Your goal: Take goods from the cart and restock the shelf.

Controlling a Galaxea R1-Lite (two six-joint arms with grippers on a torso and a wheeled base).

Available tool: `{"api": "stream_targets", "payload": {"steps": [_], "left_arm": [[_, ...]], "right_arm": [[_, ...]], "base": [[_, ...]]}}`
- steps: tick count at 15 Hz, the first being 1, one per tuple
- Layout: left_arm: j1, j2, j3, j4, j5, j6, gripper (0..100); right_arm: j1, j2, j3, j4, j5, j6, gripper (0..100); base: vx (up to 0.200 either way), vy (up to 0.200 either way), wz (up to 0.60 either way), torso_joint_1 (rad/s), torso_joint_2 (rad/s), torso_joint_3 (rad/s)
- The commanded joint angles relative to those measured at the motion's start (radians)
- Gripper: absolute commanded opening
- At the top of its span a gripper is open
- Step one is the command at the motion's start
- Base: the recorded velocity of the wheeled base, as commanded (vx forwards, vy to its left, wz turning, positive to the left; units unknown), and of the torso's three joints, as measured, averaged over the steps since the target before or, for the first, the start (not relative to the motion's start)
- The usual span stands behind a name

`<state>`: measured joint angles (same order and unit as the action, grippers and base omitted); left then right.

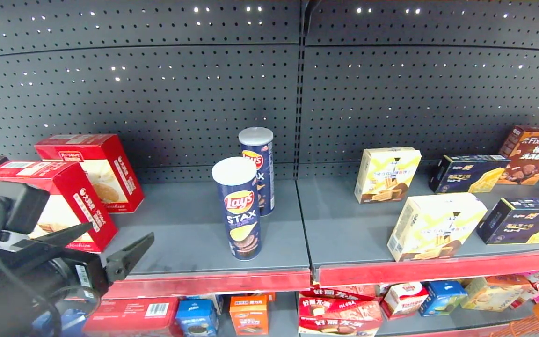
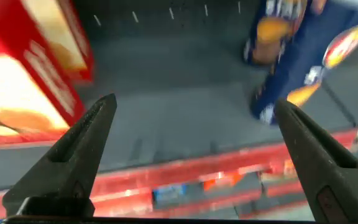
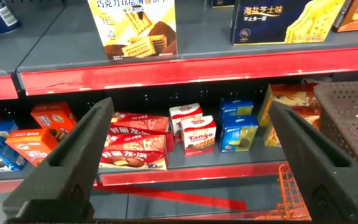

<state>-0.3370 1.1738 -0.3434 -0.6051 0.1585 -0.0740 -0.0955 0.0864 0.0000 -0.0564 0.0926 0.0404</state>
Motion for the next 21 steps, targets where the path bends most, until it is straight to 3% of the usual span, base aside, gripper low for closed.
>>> {"api": "stream_targets", "payload": {"steps": [1,6,8,13,19,21], "left_arm": [[-0.011,0.164,-0.008,-0.067,0.001,0.0,100],[-0.007,0.322,-0.043,-0.131,0.015,-0.007,100],[-0.007,0.394,-0.042,-0.214,0.015,-0.007,100],[-0.016,0.469,-0.065,-0.225,0.007,-0.007,100],[-0.122,0.555,-0.135,-0.266,-0.047,-0.007,100],[-0.132,0.555,-0.137,-0.268,-0.054,-0.007,100]], "right_arm": [[0.0,0.007,0.0,0.0,0.004,-0.004,100],[0.0,0.007,0.0,0.0,-0.004,0.001,100],[0.0,0.007,0.0,0.0,-0.002,-0.001,100],[0.0,0.007,0.0,0.0,-0.004,0.004,100],[0.0,0.007,0.0,-0.002,-0.005,0.006,100],[0.0,0.007,0.0,-0.002,-0.005,0.007,100]], "base": [[0.0,0.0,0.0,0.0,0.0,0.0],[0.0,0.0,0.0,0.0,0.0,0.0],[0.0,0.0,0.0,0.0,0.0,0.0],[0.0,0.0,0.0,0.0,0.0,0.0],[0.0,0.0,0.0,0.0,0.0,0.0],[0.0,0.0,0.0,0.0,0.0,0.0]]}}
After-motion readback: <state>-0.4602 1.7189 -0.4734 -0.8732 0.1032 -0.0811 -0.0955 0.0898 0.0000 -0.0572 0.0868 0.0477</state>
